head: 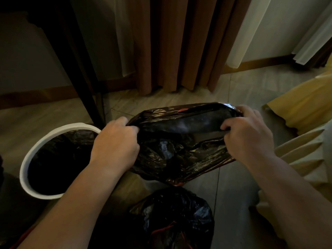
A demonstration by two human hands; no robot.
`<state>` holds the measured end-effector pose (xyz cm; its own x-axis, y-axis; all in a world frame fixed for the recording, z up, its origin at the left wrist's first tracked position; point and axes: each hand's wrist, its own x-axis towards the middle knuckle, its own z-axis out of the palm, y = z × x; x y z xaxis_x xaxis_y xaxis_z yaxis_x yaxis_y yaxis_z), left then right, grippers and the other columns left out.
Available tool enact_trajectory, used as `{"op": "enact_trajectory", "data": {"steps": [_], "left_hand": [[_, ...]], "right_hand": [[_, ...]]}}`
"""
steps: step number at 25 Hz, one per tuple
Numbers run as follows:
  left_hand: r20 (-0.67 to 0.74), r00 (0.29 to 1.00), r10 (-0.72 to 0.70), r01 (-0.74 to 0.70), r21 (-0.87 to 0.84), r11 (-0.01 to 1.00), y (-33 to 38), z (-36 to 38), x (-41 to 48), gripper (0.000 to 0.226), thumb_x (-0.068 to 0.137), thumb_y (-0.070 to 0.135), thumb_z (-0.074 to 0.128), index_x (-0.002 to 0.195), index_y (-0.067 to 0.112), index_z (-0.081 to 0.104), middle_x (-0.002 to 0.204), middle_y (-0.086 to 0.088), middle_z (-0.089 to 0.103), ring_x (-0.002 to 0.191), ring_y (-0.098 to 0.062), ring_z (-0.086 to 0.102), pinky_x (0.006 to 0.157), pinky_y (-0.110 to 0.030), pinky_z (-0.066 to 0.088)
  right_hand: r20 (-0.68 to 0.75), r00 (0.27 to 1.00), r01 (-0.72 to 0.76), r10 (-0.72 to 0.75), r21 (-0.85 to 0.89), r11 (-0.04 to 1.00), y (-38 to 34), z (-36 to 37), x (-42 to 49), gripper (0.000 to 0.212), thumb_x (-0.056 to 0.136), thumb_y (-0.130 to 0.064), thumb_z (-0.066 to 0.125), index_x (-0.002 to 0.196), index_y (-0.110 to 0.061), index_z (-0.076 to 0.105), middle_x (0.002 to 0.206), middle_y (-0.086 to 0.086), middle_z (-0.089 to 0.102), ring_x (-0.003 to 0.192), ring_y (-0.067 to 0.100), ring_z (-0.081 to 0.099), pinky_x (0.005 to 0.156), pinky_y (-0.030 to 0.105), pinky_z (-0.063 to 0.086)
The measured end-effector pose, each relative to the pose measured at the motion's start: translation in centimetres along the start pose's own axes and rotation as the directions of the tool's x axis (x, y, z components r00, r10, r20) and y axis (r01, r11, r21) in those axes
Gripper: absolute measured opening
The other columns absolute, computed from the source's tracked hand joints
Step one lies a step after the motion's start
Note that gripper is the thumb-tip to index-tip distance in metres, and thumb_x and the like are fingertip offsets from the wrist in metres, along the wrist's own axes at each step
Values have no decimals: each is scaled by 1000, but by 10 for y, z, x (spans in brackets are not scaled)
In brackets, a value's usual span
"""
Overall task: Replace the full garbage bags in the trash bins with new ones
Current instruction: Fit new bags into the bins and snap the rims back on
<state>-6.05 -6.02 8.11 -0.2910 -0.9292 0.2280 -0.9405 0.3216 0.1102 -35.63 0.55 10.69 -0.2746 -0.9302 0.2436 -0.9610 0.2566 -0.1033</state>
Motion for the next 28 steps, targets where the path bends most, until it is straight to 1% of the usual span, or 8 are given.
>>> {"op": "enact_trajectory", "data": {"steps": [5,8,10,14,18,22,25,28], "left_hand": [[-8,997,-75,73,-131,989,-1,1,-2,35,85,12,71,117,25,67,112,1,41,84,-28,60,67,-37,53],[39,993,-110,116,-196,974,-1,3,-2,49,82,12,76,125,25,55,131,-5,40,98,-35,62,74,-37,54],[78,984,-158,173,-249,953,-1,1,0,59,82,12,77,133,26,50,139,-8,42,111,-37,60,80,-38,52],[-91,989,-114,96,-182,979,0,-9,-3,24,92,20,68,116,22,73,99,2,57,89,-26,62,71,-36,52],[-199,962,-185,151,-176,973,3,-19,-4,15,94,33,68,99,20,72,84,1,58,79,-27,63,61,-34,49],[-199,972,-125,74,-245,967,0,-12,-4,39,87,3,66,120,20,75,108,-8,62,97,-32,63,77,-36,52],[-71,992,-105,86,-235,968,-2,-7,-4,43,87,4,70,122,28,77,126,-7,47,112,-33,56,93,-42,54],[-18,995,-101,100,-79,992,-5,-2,-6,31,88,13,73,117,21,78,140,-9,42,125,-34,48,98,-44,51]], "right_hand": [[-25,996,-90,90,11,996,0,2,2,38,90,-20,70,128,-23,68,120,7,63,91,23,56,72,34,43],[-95,995,-15,23,83,996,-6,-3,1,16,87,-14,71,95,-28,67,110,6,61,79,19,49,66,32,39],[-59,997,60,-54,106,993,-7,-5,0,33,86,-13,69,71,-32,48,100,0,55,74,19,50,59,30,37],[42,997,66,-70,84,994,-6,0,1,16,94,-22,64,93,-33,75,107,-3,54,88,19,52,66,32,41],[44,999,26,-30,83,996,-11,6,7,20,95,-28,61,108,-25,77,103,-2,46,86,18,48,69,33,40],[-59,998,21,-11,172,985,-18,9,9,18,97,-32,61,94,-22,75,90,-2,53,69,11,48,58,25,35],[-43,997,64,-58,151,987,-14,8,8,27,89,-13,71,114,-24,73,97,2,62,79,15,50,63,28,38],[2,999,48,-49,82,995,-9,5,3,26,86,-14,76,109,-28,76,107,-3,43,84,18,47,56,24,32]]}}
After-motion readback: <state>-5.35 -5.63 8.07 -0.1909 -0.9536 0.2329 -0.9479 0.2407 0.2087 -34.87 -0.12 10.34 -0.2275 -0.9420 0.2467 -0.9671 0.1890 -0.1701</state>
